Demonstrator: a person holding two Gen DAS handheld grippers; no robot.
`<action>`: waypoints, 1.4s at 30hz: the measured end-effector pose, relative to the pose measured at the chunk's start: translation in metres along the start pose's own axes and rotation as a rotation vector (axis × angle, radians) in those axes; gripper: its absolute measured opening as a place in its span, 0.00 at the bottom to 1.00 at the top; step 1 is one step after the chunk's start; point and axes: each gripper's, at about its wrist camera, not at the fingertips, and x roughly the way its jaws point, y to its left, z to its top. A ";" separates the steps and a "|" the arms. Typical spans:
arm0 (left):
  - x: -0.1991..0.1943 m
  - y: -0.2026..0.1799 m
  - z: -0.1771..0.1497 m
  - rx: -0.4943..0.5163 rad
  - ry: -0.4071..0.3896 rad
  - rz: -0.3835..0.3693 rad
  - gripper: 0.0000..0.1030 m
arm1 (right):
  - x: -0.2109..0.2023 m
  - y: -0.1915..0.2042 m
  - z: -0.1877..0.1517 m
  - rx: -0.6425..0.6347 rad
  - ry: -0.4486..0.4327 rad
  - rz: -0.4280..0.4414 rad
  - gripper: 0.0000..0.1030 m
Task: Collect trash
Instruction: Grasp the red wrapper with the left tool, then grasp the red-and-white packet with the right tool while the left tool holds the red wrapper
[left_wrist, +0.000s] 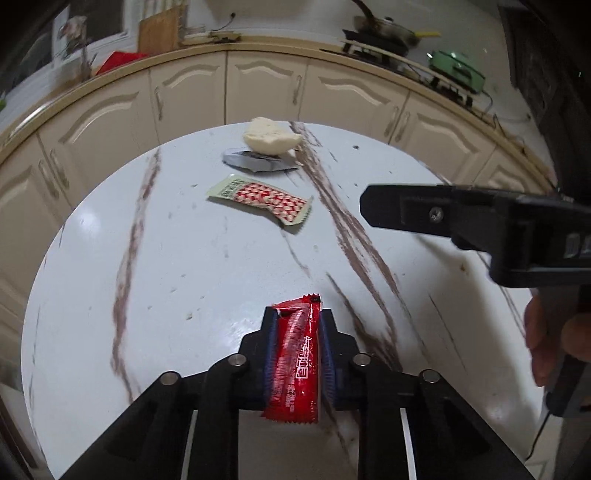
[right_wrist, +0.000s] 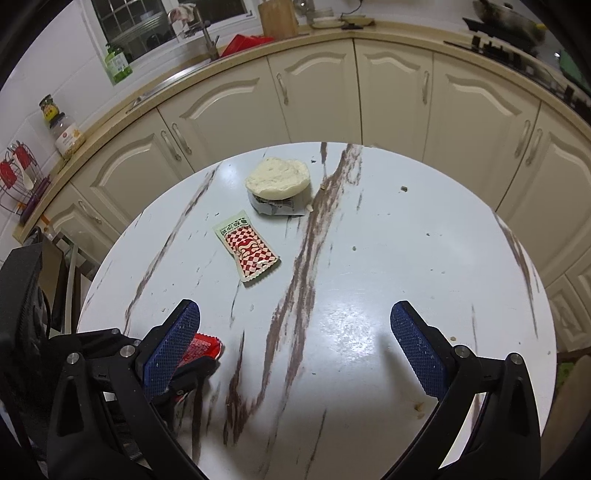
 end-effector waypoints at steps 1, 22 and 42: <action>-0.003 0.006 -0.001 -0.018 -0.008 0.008 0.10 | 0.002 0.002 0.001 -0.003 0.004 0.001 1.00; -0.053 0.053 -0.029 -0.175 -0.083 0.077 0.10 | 0.080 0.060 0.024 -0.240 0.029 -0.091 0.28; -0.081 -0.007 -0.031 -0.090 -0.126 0.043 0.10 | 0.000 -0.008 -0.036 -0.017 -0.008 0.104 0.08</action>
